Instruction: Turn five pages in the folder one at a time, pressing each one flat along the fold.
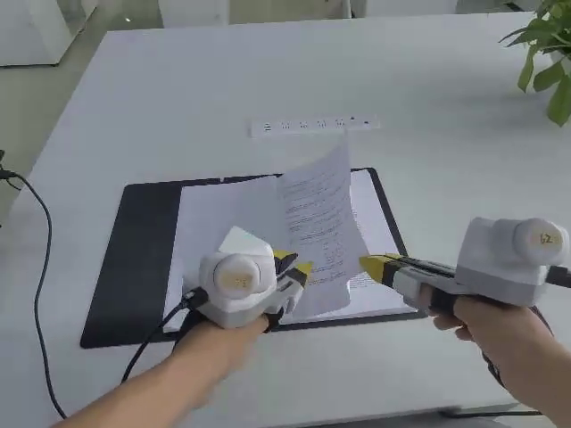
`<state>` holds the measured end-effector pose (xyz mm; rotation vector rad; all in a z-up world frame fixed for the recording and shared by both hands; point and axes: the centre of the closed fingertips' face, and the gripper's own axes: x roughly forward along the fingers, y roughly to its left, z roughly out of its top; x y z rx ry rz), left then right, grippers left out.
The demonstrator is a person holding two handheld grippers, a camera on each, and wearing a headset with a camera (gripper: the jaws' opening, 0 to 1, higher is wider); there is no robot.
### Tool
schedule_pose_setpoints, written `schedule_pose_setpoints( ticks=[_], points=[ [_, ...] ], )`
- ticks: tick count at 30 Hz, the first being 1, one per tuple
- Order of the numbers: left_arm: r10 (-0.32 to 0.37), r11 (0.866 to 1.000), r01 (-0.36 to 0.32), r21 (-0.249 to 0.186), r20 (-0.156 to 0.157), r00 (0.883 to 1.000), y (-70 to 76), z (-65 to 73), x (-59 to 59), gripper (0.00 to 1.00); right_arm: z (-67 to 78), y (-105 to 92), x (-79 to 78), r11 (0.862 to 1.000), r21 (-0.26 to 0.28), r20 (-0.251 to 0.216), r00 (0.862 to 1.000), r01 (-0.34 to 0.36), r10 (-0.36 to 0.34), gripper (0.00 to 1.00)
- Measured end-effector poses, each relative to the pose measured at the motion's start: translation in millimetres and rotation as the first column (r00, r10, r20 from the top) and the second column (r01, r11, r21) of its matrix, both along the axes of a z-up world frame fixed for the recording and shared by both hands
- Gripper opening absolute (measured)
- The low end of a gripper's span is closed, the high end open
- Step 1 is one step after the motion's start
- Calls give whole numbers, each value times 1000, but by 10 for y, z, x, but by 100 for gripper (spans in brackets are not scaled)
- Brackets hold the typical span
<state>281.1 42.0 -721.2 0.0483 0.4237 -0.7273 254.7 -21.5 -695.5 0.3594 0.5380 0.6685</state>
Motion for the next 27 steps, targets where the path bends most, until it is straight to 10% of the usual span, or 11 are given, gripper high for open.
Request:
schedule_pose_setpoints(
  ticks=[12, 27],
  points=[
    [115, 993, -114, -27, 50, 992, 880, 314, -92, 11, 228, 881, 8, 989, 47, 45, 990, -137, 135, 0],
    [228, 974, -227, -24, 63, 972, 1763, 455, -167, 14, -80, 1727, 59, 973, -10, -30, 973, -231, 231, 0]
  ],
)
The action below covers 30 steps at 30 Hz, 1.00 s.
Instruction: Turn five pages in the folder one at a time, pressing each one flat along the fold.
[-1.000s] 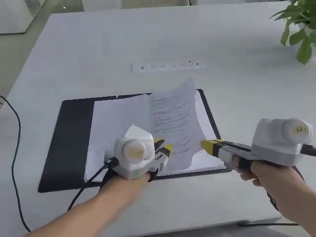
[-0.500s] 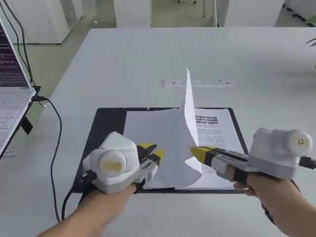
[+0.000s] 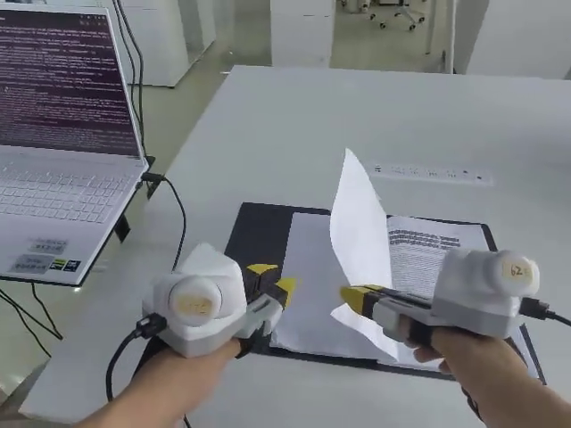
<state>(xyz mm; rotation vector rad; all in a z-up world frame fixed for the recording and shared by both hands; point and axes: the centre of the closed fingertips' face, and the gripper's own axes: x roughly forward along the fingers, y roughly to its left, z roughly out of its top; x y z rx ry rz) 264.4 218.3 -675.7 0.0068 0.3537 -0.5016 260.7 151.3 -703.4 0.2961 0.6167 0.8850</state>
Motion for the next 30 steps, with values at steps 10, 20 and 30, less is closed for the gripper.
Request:
schedule_pose_setpoints(
  ticks=[10, 20, 30],
  points=[
    [47, 999, -47, -3, -15, 999, 349, -16, -67, 14, -387, 307, -12, 997, -69, -77, 996, -45, 40, 0],
    [65, 998, -65, 3, -47, 997, 512, -114, -142, 15, -663, 559, -15, 989, -116, -126, 989, -92, 77, 0],
    [53, 999, -54, 0, -109, 993, 495, -340, -241, 15, -907, 648, -31, 982, -159, -168, 983, -103, 76, 0]
  ],
)
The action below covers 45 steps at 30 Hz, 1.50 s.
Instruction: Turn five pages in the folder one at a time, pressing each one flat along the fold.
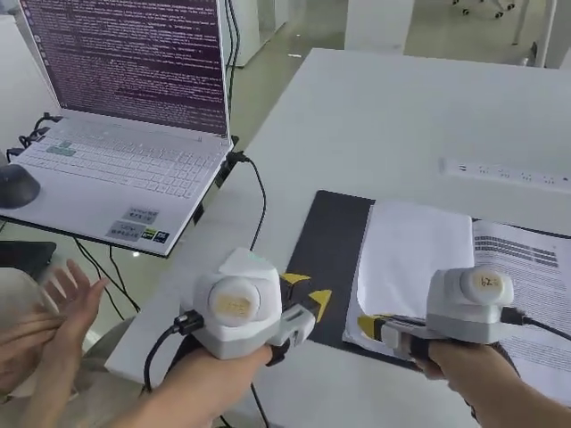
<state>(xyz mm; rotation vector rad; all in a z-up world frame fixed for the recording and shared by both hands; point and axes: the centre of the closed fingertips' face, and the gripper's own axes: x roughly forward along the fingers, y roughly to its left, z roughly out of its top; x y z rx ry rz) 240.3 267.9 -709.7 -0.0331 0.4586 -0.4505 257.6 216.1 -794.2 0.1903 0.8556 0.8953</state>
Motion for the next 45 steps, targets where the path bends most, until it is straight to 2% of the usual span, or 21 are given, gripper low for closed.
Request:
schedule_pose_setpoints(
  ticks=[6, 8, 11, 16, 20, 22, 26, 30, 33, 36, 37, 38, 39, 42, 44, 45],
  points=[
    [-11, 1000, 11, 6, -32, 999, -53, -138, -16, 15, -144, 11, -20, 1000, -9, -50, 999, 20, -20, 0],
    [-14, 1000, 14, 5, -36, 999, -77, -174, -8, 15, -153, 16, -36, 1000, -2, -54, 998, 21, -21, 3],
    [-23, 1000, 24, 11, -50, 998, -127, -248, 10, 15, -128, 40, -74, 999, 34, -68, 997, 27, -24, 7],
    [-38, 999, 39, 12, -60, 997, -214, -343, 62, 14, -52, -5, -107, 995, 92, -84, 996, 41, -33, 6],
    [-55, 998, 55, -5, -51, 997, -330, -425, 141, 14, 78, -160, -81, 989, 132, -60, 997, 61, -53, 6],
    [-83, 997, 83, -4, -42, 996, -431, -474, 175, 15, 157, -263, -21, 983, 163, -55, 995, 90, -82, 5],
    [-138, 990, 139, 26, -33, 990, -631, -577, 224, 18, 247, -496, 117, 973, 182, -43, 990, 140, -134, 5],
    [-176, 980, 181, 87, -57, 983, -773, -762, 271, 16, 322, -777, 308, 957, 195, -41, 976, 216, -212, 4],
    [-181, 975, 188, 117, -70, 981, -806, -876, 297, 16, 347, -931, 418, 950, 197, -38, 971, 240, -238, 3],
    [-162, 972, 176, 158, -101, 982, -757, -1011, 287, 14, 378, -1063, 531, 941, 204, -36, 963, 268, -267, 3],
    [-153, 966, 172, 195, -112, 982, -710, -1073, 272, 13, 395, -1103, 581, 935, 213, -39, 959, 283, -281, 2],
    [-156, 963, 177, 203, -114, 981, -705, -1105, 258, 12, 400, -1129, 611, 931, 218, -48, 956, 293, -290, 2],
    [-150, 971, 163, 178, -83, 985, -718, -1060, 271, 12, 394, -1160, 648, 930, 219, -49, 955, 297, -293, 2],
    [-149, 970, 160, 183, -70, 986, -711, -1065, 250, 12, 397, -1228, 746, 927, 224, -49, 953, 301, -298, 1],
    [-175, 960, 181, 213, -48, 983, -724, -1062, 243, 11, 382, -1273, 817, 921, 234, -61, 950, 311, -305, 1],
    [-176, 961, 182, 209, -48, 983, -730, -1064, 238, 10, 376, -1282, 833, 919, 236, -64, 949, 314, -308, 1]
  ],
)
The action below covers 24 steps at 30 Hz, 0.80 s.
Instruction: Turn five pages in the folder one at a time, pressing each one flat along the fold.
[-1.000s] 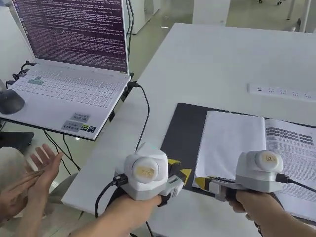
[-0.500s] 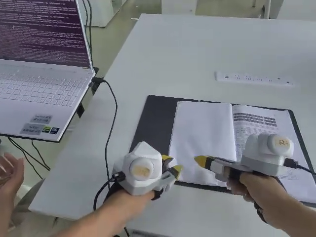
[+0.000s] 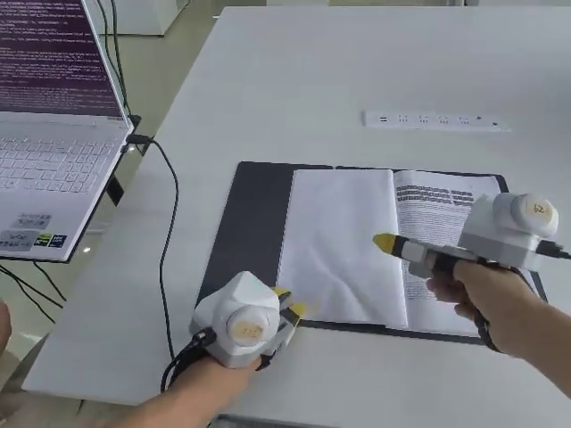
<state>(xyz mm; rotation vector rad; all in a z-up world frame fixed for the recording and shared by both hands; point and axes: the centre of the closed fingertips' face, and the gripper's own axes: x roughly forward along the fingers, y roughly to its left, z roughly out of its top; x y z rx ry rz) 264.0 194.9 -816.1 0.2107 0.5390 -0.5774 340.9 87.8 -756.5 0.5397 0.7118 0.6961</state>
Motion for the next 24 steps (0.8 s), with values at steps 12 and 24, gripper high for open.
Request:
schedule_pose_setpoints(
  ticks=[12, 24],
  points=[
    [22, 999, -22, -29, 1, 1000, 7, -2, 1, 8, -99, -51, 344, 999, 42, -74, 997, 27, -24, 0],
    [41, 998, -42, -55, -22, 999, 14, -20, 12, 8, -399, -200, 880, 972, 113, -258, 951, 204, -169, 0]
  ],
)
